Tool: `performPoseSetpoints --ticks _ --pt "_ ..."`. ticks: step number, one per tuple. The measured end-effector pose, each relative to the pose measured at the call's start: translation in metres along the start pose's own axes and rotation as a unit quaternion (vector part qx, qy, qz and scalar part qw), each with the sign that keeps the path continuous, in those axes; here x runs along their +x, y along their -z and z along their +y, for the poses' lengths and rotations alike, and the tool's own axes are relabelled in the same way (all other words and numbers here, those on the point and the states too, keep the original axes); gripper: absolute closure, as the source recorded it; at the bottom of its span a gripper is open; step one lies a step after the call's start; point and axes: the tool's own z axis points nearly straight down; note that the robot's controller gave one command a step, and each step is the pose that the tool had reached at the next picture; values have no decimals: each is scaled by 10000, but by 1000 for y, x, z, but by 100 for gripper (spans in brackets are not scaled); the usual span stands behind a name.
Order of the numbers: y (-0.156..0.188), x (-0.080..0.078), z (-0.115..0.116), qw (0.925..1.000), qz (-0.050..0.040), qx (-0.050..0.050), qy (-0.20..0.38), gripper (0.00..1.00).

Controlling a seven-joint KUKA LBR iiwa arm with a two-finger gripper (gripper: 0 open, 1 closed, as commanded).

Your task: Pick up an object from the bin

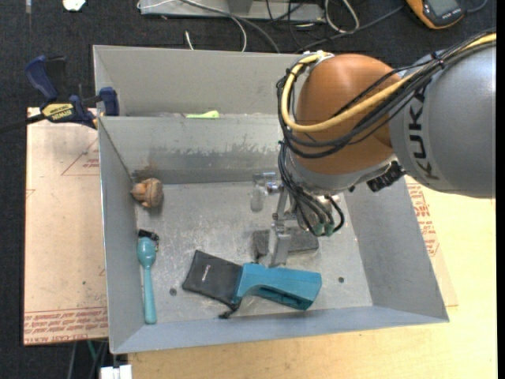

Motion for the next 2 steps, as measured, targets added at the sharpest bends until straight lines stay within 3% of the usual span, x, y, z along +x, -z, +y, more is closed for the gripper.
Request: performPoseSetpoints --ticks 1,2 --pt "4 -1 -1 10000 -38 -6 -15 0" --pt "-50 1 16 9991 -55 -5 420 0"
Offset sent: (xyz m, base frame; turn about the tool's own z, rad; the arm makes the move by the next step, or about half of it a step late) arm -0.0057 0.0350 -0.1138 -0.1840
